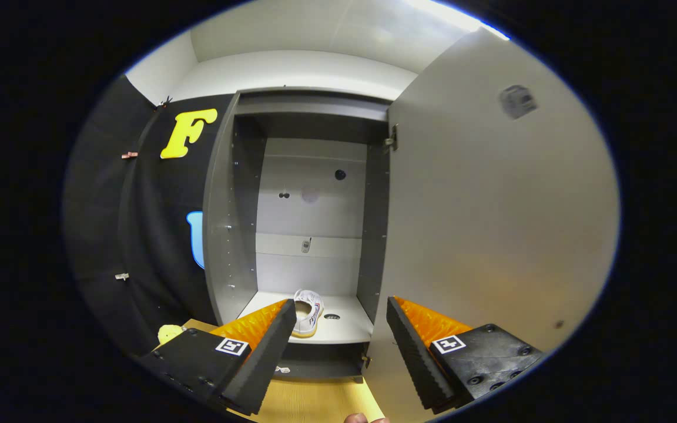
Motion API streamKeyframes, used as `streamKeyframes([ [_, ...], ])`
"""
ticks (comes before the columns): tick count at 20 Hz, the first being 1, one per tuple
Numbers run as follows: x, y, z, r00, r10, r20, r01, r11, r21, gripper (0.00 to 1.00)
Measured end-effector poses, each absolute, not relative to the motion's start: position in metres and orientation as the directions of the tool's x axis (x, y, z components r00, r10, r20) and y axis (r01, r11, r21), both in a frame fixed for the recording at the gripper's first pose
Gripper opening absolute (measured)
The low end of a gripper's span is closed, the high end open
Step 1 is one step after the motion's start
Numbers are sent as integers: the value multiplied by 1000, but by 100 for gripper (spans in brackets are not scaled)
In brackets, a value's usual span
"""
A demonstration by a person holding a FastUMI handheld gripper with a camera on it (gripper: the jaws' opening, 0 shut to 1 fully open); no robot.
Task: Open the shoe cabinet door, grab the shoes and put them into the shoe cabinet, then close the shoe cabinet door.
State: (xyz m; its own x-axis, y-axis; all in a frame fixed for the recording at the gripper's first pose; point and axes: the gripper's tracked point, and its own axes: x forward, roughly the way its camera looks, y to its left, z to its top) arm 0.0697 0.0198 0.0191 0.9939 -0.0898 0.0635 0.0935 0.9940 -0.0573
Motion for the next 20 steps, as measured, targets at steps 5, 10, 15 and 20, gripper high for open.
streamKeyframes([
  [5,-10,-19,22,988,-125,88,129,991,-31,97],
  [10,-81,-93,21,967,-232,108,236,971,-25,97],
  [15,-90,-187,11,905,-415,92,419,907,-36,97],
  [20,-46,-253,-7,879,-476,39,477,878,-33,98],
])
